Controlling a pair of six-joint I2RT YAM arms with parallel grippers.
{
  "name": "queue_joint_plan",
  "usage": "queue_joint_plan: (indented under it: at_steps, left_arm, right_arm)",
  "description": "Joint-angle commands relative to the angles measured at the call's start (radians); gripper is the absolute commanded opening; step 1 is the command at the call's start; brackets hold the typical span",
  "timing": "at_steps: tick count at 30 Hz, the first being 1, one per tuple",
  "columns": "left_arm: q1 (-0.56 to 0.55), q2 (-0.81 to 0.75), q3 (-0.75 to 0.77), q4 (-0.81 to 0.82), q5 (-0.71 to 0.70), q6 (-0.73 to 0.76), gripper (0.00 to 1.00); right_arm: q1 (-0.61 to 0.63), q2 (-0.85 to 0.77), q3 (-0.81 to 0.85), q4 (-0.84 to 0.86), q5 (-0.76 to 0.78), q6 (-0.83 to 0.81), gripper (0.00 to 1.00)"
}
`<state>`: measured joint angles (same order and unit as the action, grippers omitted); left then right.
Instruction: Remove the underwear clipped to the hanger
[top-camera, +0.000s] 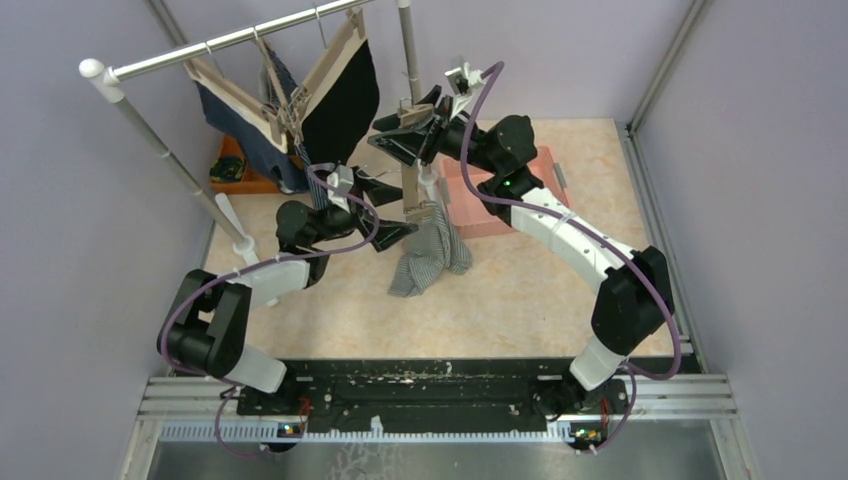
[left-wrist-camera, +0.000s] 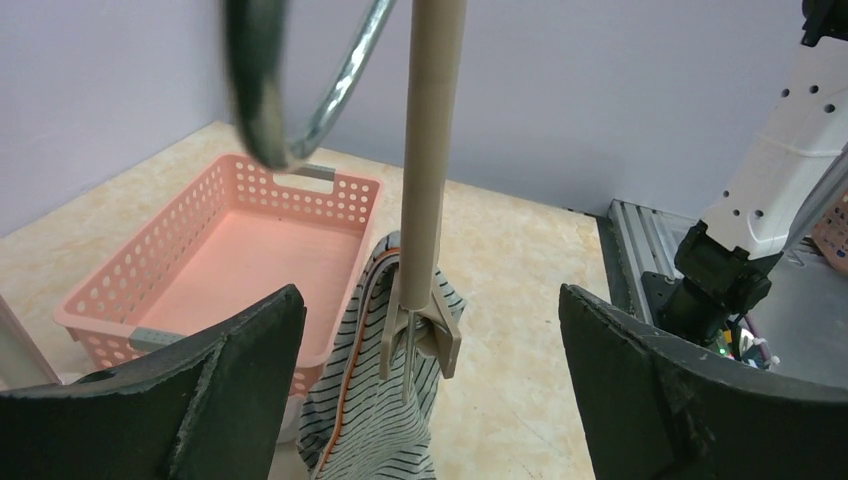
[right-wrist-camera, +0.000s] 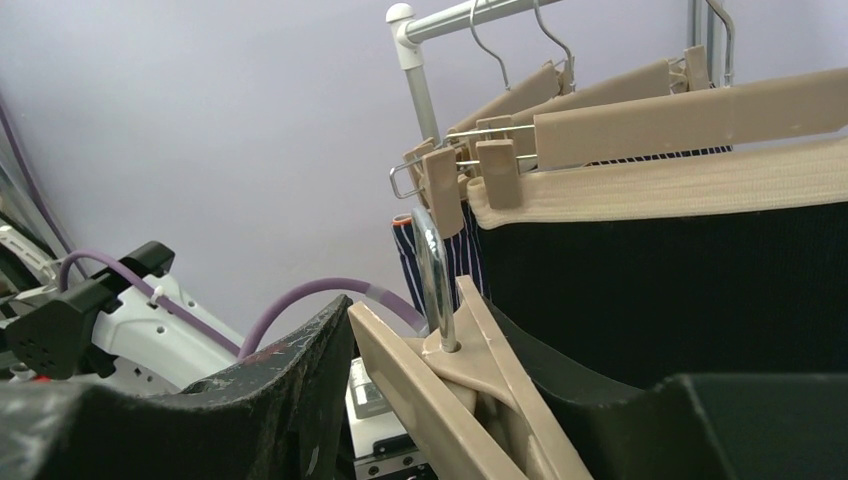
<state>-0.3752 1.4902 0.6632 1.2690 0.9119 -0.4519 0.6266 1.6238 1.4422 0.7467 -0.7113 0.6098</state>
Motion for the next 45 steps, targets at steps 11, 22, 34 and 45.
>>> queue_joint_plan:
  at_steps: [11, 22, 34, 45]
  left_arm:
    - [-0.004, 0.043, -0.028, 0.008, -0.035, 0.027, 0.37]
    - [0.001, -0.131, -0.032, -0.184, -0.166, 0.134, 0.00]
    - [0.013, -0.396, 0.434, -1.234, -0.300, 0.473, 0.00]
    - [0.013, -0.459, 0.442, -1.271, -0.335, 0.461, 0.00]
  right_arm:
    - [0.009, 0.008, 0.069, 0.039, 0.004, -0.010, 0.00]
    - [0.009, 0.010, 0.065, 0.038, 0.013, -0.010, 0.00]
    - [0.009, 0.021, 0.073, 0.048, -0.030, 0.019, 0.00]
    - [0.016, 0.079, 0.097, 0.044, -0.089, 0.051, 0.00]
